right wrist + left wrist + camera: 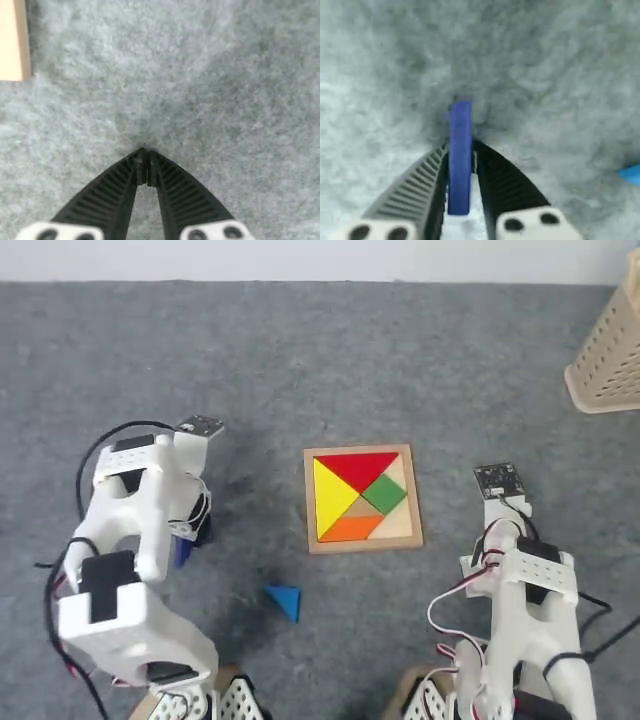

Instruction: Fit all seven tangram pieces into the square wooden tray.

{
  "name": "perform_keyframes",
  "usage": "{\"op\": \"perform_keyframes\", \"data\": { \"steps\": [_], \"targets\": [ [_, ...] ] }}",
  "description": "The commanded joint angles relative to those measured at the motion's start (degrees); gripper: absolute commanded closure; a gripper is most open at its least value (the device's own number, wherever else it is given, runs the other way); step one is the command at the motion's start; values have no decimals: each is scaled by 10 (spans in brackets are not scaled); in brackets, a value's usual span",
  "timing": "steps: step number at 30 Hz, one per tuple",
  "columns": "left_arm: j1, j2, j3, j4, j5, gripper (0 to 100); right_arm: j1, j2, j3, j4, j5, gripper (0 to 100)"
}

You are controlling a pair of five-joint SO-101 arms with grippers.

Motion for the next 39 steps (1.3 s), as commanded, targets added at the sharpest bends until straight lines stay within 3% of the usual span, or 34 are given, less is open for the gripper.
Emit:
{"op": "perform_keyframes", "data": {
  "steps": [1,8,14,22,28,39],
  "targets": [
    [22,-77,-15,6,1,990,9,-15,0,-3,13,991],
    [117,-203,-25,65,8,990,9,-15,0,-3,13,991],
    [251,-218,-111,70,122,990,9,-15,0,-3,11,991],
    [450,-93,-241,51,258,989,9,-13,0,-4,10,991],
    [485,61,-297,-28,361,989,9,-12,0,-5,10,991],
    [527,180,-372,-26,368,987,9,-12,0,-6,10,991]
  ]
}}
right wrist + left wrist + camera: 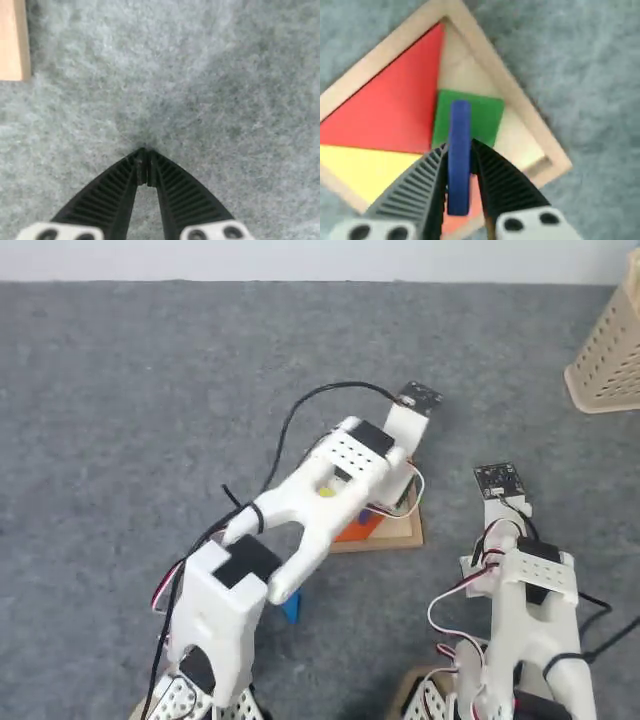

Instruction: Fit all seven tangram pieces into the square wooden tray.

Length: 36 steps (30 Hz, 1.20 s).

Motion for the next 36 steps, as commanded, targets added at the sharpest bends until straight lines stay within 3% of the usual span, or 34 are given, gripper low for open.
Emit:
{"op": "perform_keyframes", "data": {
  "steps": [1,10,25,36],
  "targets": [
    [13,-4,-28,0,7,987,9,-12,0,-6,10,991],
    [13,-2,-28,2,7,901,9,-12,0,-6,10,991],
    [59,-5,-59,73,11,901,9,-12,0,-7,10,991],
    [50,-10,-70,98,11,900,9,-12,0,-7,10,991]
  ]
}}
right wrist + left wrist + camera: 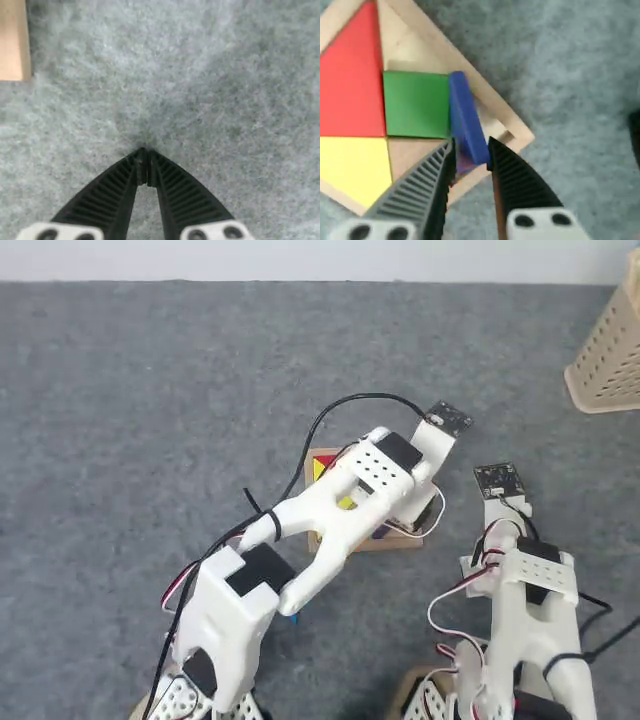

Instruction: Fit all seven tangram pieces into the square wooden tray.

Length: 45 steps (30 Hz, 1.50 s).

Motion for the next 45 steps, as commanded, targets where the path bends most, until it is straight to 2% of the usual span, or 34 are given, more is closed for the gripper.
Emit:
{"op": "perform_keyframes", "data": {
  "steps": [1,18,33,45],
  "targets": [
    [-1,-21,-37,33,5,900,9,-12,0,-7,10,991],
    [-4,-109,-27,74,1,899,9,-12,0,-7,10,991],
    [-1,-18,-18,-55,2,899,9,-12,0,-7,10,991],
    [-4,-12,4,-64,0,899,9,-12,0,-7,10,991]
  ]
}}
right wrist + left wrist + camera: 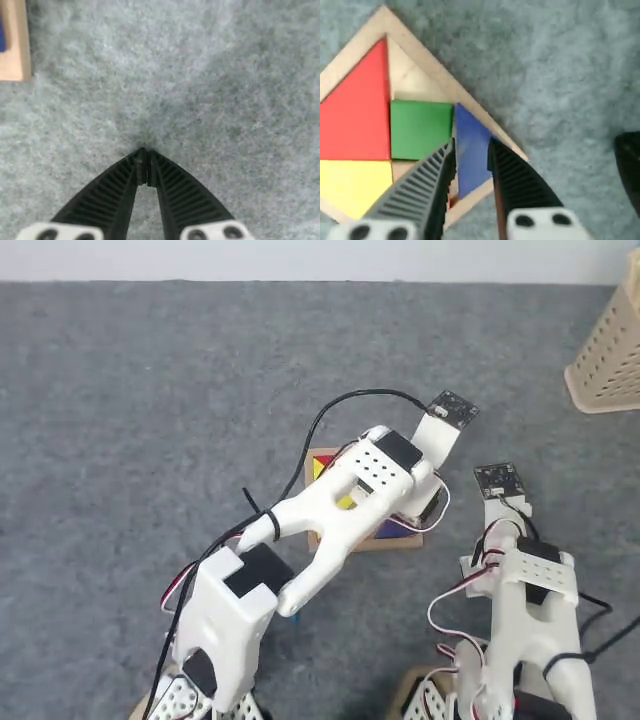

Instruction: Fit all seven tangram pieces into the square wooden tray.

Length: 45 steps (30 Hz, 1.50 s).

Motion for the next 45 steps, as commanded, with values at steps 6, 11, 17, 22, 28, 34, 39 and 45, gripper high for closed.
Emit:
{"op": "perform_keyframes", "data": {
  "steps": [6,11,17,22,28,34,39,45],
  "targets": [
    [-10,-6,22,-13,-1,899,9,-12,0,-7,10,991],
    [-40,-6,22,-11,-1,899,9,-12,0,-6,10,991],
    [-49,-7,22,-10,-18,899,9,-12,0,-6,10,991],
    [-35,-31,1,16,-18,900,9,-12,0,-7,10,991],
    [25,-55,4,-12,-20,899,9,-12,0,-7,10,991],
    [23,7,3,-45,-22,899,9,-11,0,-7,10,991],
    [-15,15,-2,-20,-22,899,9,-11,0,-7,10,991],
    [-25,11,-3,-18,-22,899,9,-11,0,-7,10,991]
  ]
}}
